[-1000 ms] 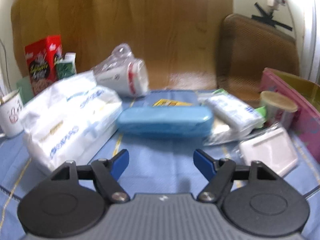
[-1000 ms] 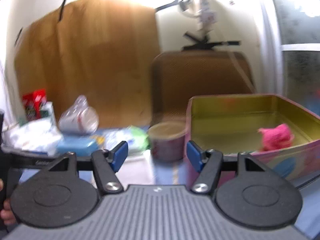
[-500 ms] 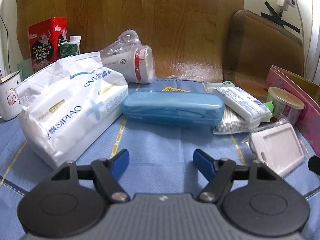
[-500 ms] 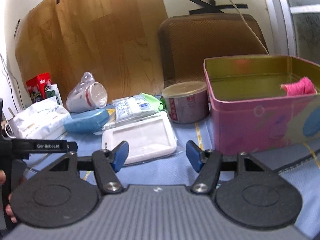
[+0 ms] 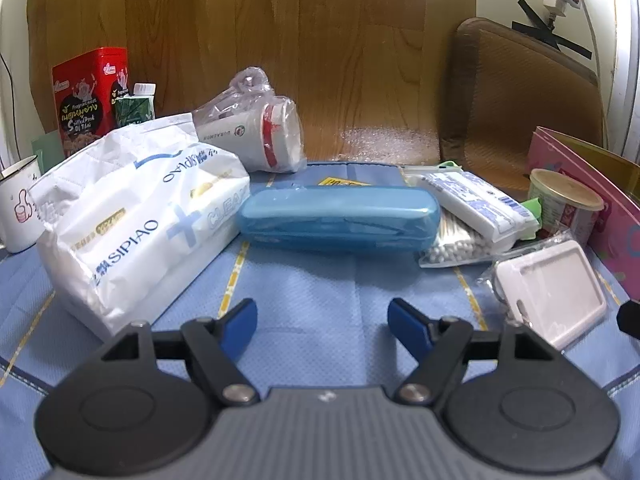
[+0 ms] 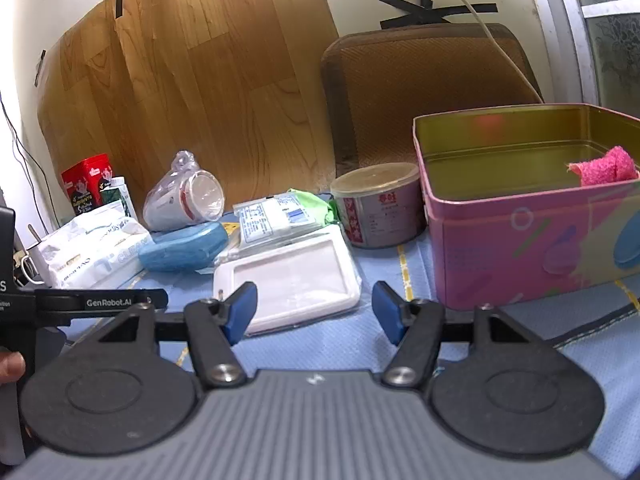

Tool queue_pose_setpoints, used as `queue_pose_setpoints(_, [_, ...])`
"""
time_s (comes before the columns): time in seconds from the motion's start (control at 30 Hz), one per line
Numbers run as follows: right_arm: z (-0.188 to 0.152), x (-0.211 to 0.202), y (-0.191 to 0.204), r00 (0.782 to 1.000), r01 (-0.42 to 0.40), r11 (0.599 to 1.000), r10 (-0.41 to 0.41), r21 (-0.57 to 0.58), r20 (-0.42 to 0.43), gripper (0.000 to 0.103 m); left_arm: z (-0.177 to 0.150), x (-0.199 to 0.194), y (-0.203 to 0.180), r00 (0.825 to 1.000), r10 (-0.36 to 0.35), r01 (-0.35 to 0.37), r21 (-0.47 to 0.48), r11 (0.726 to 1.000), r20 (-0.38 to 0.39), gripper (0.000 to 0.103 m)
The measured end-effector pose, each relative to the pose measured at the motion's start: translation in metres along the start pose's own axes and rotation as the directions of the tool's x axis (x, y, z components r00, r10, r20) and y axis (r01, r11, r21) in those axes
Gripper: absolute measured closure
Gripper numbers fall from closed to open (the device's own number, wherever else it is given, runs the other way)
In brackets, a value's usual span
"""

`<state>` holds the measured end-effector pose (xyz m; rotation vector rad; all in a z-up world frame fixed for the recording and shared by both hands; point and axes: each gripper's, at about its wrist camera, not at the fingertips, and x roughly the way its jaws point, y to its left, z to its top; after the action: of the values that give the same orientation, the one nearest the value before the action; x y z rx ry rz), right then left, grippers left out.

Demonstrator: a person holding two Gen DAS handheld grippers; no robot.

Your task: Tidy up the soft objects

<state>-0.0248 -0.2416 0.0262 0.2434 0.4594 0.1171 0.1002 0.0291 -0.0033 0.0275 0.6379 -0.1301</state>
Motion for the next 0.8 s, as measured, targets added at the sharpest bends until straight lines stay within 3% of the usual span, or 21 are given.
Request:
queue_pose_setpoints(0.37, [0.0,0.001,0.001,1.0,0.011,1.0,-0.011,0.002,-0.01,0.037,0.0,-0.001,0.001,1.0,-0.02,0.02,0.001,1.0,0.001,0.026])
queue_pose_setpoints(0.8, [0.011,0.029,-0.004,0.993,0.004,1.0,0.0,0.029,-0.114,0.031,-0.001,-0.003,0.005,0.998,-0.059,0.059,-0.046,0.997,0.012,0.026])
